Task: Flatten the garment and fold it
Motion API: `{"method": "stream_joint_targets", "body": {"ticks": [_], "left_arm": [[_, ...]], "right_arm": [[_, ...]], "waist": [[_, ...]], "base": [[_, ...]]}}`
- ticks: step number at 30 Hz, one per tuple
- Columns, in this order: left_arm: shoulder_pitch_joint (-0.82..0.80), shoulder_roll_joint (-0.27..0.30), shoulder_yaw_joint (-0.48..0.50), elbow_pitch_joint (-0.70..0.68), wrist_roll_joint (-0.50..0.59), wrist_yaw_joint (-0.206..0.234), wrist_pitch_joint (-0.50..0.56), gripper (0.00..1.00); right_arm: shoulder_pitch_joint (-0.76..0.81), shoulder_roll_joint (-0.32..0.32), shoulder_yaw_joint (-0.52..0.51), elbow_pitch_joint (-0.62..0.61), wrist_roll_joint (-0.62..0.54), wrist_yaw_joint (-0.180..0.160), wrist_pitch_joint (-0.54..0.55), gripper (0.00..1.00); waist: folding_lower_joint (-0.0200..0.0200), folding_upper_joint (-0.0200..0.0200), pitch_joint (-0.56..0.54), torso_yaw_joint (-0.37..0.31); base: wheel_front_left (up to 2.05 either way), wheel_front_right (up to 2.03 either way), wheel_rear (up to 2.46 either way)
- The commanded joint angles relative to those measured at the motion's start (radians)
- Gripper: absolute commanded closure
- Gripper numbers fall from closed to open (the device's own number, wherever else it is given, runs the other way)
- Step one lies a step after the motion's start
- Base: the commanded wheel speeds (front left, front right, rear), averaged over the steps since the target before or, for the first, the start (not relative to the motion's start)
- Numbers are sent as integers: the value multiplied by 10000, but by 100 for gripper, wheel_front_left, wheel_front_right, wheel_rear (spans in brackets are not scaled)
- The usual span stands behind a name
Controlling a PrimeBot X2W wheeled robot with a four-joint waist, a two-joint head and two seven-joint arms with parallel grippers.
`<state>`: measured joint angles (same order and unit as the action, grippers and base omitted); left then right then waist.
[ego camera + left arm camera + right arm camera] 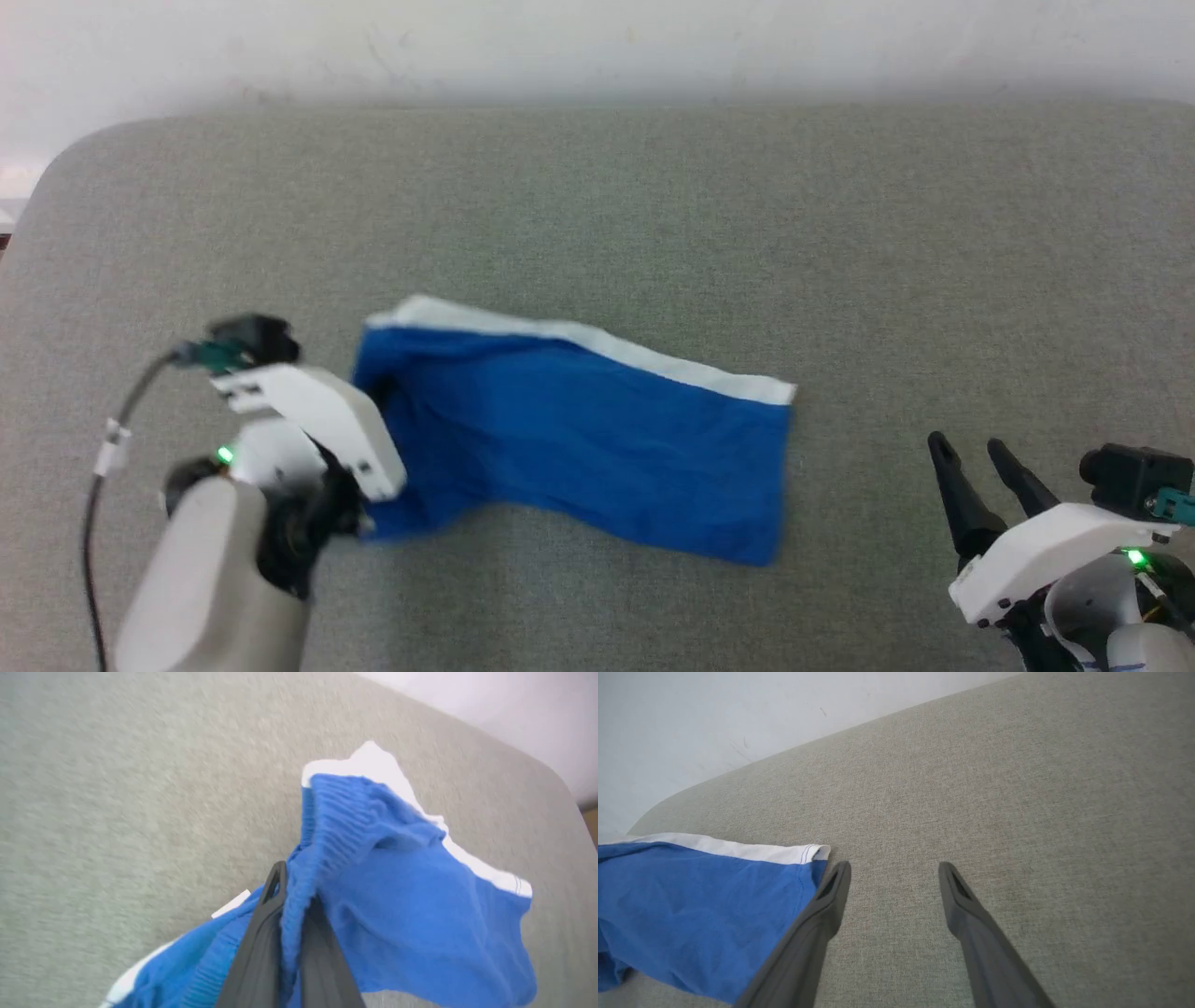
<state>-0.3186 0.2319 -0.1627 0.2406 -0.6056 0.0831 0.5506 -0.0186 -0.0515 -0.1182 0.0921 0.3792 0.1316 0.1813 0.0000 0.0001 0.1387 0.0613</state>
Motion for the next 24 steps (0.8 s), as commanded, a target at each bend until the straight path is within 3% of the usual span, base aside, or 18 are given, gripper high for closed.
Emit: {"method": "stream_joint_targets", "body": {"ticks": [1,4,9,10,11,12,19,24], "left_arm": [[-475,116,316,18,172,240,-527,100],[-778,230,578,485,451,596,-1107,100],[-634,227,596,2027,304,708,-777,100],[-601,176,656,2262,193,704,-763,90],[-587,131,718,2419,99,692,-800,22],[-592,85,807,2514,-1,673,-905,0],[-317,-214,2181,1682,-1147,283,-2622,0],[662,-213,2721,396,-1081,-44,-4238,0]], "right_arm": [[-163,13,76,-41,21,-9,-61,0],[-266,13,204,-68,16,-9,-55,0],[-390,13,365,-71,40,-9,-94,0],[-389,13,369,-63,48,-9,-110,0],[-379,13,372,-55,54,-9,-124,0],[-363,13,366,-51,58,-9,-138,0],[-325,13,521,-317,49,-9,-125,0],[-434,13,962,-864,-2,-9,322,0]], "waist": [[0,-1,46,-7],[0,-1,142,-93],[0,-1,272,-287],[0,-1,274,-303],[0,-1,272,-310],[0,-1,270,-304],[0,-1,97,-220],[0,-1,55,-57]], "base": [[0,0,0],[0,0,0],[0,0,0],[0,0,0],[0,0,0],[0,0,0],[0,0,0],[0,0,0]]}}
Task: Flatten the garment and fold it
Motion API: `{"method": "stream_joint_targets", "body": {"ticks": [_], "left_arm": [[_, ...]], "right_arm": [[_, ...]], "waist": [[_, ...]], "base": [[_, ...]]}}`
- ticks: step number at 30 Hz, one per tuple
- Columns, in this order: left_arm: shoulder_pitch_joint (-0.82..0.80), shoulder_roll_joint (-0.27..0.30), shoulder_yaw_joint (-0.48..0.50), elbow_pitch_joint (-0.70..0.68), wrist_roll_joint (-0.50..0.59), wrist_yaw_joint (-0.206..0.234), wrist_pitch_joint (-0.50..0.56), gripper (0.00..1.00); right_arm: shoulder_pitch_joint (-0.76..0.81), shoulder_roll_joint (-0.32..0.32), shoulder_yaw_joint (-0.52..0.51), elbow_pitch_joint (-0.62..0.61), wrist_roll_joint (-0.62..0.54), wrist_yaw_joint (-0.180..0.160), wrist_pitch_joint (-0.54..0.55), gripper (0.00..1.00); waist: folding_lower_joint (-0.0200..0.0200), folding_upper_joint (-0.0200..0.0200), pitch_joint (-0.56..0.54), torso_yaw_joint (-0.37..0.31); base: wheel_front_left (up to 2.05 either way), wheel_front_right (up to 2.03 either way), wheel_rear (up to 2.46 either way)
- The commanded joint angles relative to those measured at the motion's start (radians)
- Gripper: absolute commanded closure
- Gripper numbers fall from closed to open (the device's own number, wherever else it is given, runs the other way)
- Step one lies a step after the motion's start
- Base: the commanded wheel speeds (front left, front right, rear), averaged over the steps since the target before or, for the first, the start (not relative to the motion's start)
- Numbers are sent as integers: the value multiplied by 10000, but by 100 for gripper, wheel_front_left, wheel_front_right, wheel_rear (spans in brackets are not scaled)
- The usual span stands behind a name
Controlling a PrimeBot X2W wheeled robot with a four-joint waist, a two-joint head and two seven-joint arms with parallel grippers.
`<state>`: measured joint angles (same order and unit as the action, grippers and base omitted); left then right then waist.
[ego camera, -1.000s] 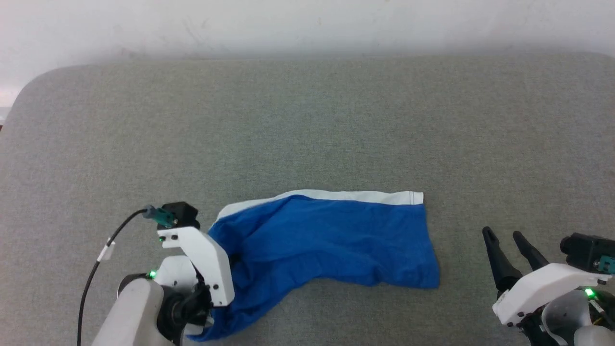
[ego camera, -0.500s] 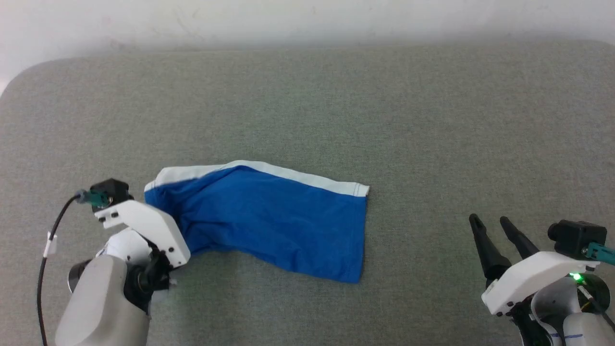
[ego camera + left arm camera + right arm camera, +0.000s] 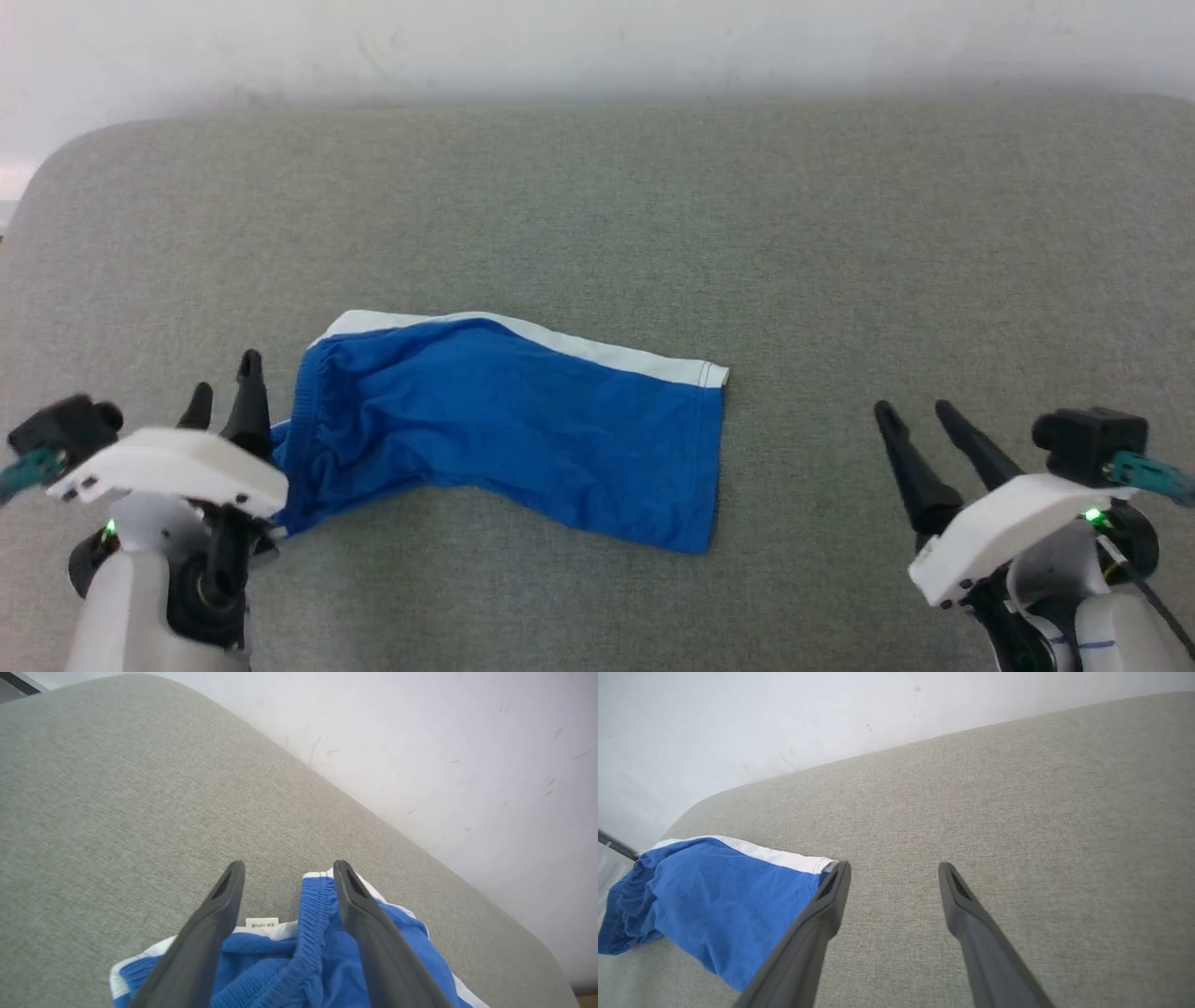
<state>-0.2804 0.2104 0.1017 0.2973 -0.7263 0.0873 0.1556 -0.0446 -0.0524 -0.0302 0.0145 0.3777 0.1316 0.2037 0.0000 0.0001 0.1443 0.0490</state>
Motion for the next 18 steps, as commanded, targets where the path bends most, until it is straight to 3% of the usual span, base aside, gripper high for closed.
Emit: {"method": "stream_joint_targets", "body": {"ticks": [1,5,8,18], "left_arm": [[492,-95,64,-468,205,-184,-663,0],[1128,-45,-146,-1029,1240,-646,-2797,0],[1306,-81,-376,-1039,1943,-821,-3827,0],[1107,-678,-162,-1447,3348,-1271,-4170,0]], "right_arm": [[-229,22,141,-95,0,-9,302,0],[-984,22,837,46,-446,-9,1165,0],[-1806,22,1216,603,-635,-9,1780,0],[-4233,22,2372,3423,-1916,-9,3607,0]], "waist": [[0,-1,1,106],[0,-1,151,210],[0,-1,282,315],[0,-1,838,711]], "base": [[0,0,0],[0,0,0],[0,0,0],[0,0,0]]}}
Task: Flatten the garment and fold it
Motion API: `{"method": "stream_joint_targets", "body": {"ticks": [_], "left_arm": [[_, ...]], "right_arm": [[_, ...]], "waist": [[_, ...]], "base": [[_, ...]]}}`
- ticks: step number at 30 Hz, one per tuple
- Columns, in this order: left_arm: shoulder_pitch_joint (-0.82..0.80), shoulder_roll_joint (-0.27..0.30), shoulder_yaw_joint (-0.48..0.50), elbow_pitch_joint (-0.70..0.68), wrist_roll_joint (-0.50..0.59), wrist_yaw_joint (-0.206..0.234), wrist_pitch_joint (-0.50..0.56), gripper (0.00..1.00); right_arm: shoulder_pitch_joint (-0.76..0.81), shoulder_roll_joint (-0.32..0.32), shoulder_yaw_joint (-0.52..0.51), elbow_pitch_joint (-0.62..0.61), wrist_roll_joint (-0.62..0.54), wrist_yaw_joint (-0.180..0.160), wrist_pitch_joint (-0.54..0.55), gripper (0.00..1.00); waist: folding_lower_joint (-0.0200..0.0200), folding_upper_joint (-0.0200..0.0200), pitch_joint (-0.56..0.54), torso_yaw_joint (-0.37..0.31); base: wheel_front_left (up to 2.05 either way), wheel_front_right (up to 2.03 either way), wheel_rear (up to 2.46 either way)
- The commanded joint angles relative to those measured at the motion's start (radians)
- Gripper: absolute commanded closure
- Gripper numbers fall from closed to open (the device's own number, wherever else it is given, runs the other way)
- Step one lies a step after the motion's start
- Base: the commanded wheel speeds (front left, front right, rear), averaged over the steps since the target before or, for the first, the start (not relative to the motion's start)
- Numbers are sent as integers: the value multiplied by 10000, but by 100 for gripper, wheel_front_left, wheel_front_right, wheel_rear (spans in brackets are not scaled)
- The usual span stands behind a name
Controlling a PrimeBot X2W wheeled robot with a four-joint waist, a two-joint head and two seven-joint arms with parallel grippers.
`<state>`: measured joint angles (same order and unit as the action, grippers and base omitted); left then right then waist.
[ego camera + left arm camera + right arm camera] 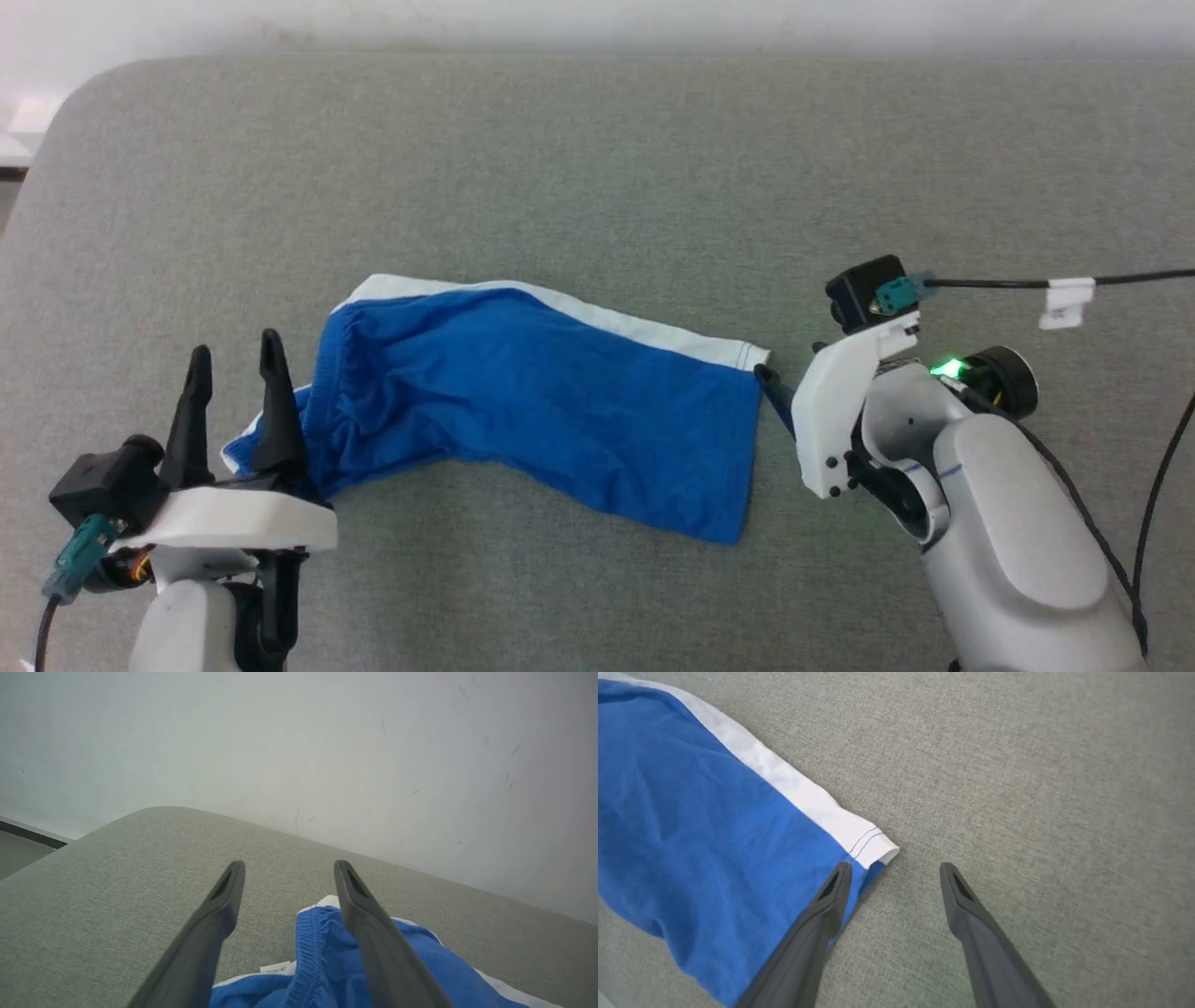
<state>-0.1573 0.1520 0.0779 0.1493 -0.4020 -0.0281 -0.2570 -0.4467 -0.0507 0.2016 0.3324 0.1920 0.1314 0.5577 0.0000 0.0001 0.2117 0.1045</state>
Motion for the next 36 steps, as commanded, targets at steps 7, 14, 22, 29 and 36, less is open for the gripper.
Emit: {"method": "stream_joint_targets", "body": {"ticks": [7,14,22,29,36], "left_arm": [[-356,-360,352,287,421,-539,-45,0],[-444,-492,528,580,574,-767,-46,0],[-485,-511,649,808,609,-891,-46,0],[-764,-417,484,1062,494,-947,89,0],[-1826,34,88,1105,410,-720,2723,0]], "right_arm": [[-716,5,538,1643,-65,-7,-92,0],[-899,5,1007,2334,8,-7,-606,0],[-1138,5,1172,2451,538,-7,-1291,100],[-778,5,377,1773,694,-7,-1934,100],[618,5,-141,88,1093,-7,-2225,100]], "waist": [[0,-1,401,395],[0,-1,515,439],[0,-1,523,240],[0,-1,248,31],[0,-1,111,-309]], "base": [[0,0,0],[0,0,0],[0,0,0],[0,0,0],[0,0,0]]}}
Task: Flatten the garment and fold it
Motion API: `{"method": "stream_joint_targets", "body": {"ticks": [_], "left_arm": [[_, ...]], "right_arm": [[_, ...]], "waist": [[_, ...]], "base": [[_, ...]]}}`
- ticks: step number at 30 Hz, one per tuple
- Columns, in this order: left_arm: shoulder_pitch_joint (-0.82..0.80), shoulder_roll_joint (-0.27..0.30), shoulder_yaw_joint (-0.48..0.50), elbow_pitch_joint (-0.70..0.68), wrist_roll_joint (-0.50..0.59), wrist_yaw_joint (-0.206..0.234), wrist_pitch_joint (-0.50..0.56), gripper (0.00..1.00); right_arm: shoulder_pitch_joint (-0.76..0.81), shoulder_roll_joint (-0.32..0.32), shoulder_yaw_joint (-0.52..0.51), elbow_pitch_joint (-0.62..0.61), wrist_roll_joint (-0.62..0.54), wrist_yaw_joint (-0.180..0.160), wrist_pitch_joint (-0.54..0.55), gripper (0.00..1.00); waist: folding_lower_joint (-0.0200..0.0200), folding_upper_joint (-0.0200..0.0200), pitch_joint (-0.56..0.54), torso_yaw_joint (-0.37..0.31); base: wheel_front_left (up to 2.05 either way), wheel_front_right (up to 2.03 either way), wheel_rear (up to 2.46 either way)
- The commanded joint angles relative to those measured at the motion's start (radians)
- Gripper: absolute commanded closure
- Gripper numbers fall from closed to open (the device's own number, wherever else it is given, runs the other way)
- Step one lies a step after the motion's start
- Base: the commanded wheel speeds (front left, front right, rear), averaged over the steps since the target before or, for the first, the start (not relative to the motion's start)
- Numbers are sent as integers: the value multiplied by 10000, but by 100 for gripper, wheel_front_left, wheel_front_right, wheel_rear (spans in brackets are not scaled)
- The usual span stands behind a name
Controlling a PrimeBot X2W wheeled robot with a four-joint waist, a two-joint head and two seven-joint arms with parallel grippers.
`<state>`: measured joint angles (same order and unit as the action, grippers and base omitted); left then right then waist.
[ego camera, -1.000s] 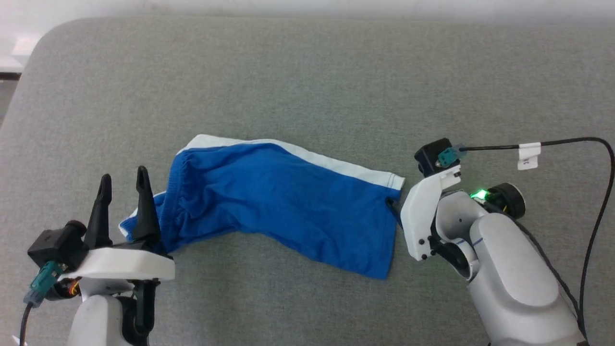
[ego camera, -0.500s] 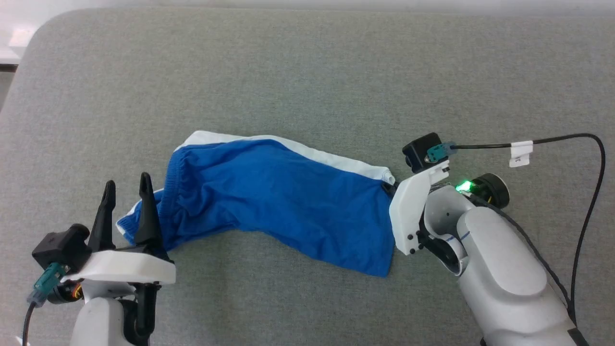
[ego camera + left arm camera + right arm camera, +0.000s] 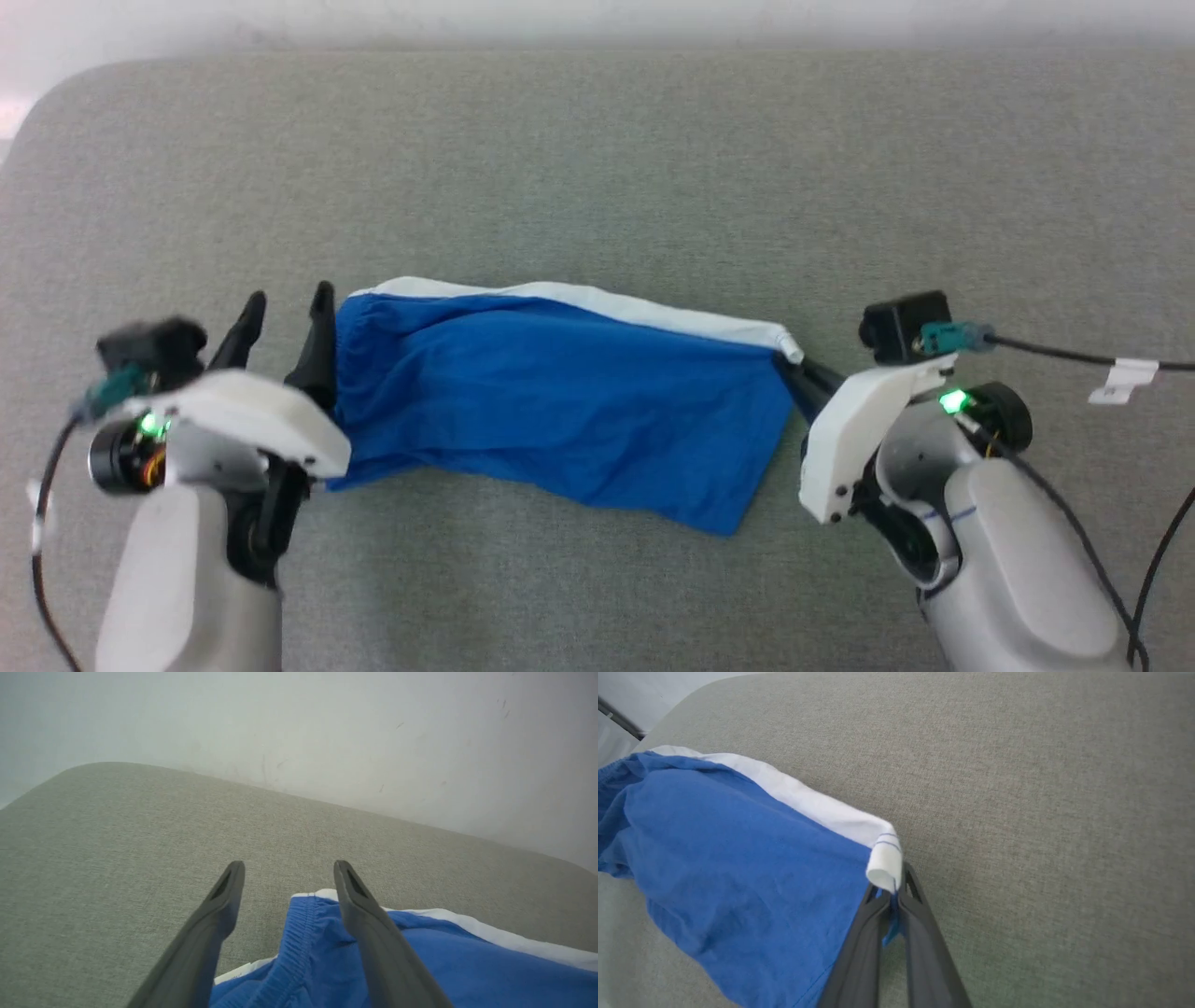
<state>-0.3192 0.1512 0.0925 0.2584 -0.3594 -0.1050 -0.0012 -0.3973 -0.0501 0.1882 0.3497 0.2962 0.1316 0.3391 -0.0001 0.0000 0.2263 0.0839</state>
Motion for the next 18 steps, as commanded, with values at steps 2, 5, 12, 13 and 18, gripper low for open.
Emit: {"method": "stream_joint_targets", "body": {"ticks": [2,5,12,13,18], "left_arm": [[-640,267,-251,197,-40,156,1571,0],[-1331,539,-609,416,-8,259,3436,0],[-2383,1133,-1190,1567,387,481,5891,0],[-2450,1158,-1199,1703,382,490,5964,0],[-2547,1168,-1300,2219,294,382,5936,29]], "right_arm": [[434,-1,114,-498,116,-9,21,100],[711,-1,312,-1033,164,-9,130,100],[864,-1,758,-1721,213,-9,389,100],[862,-1,782,-1766,208,-9,409,100],[878,-1,777,-1917,165,-9,449,100]], "waist": [[1,0,-17,-211],[1,0,60,-340],[1,0,309,-651],[1,0,336,-685],[1,0,406,-772]], "base": [[0,0,0],[0,0,0],[0,0,0],[0,0,0],[0,0,0]]}}
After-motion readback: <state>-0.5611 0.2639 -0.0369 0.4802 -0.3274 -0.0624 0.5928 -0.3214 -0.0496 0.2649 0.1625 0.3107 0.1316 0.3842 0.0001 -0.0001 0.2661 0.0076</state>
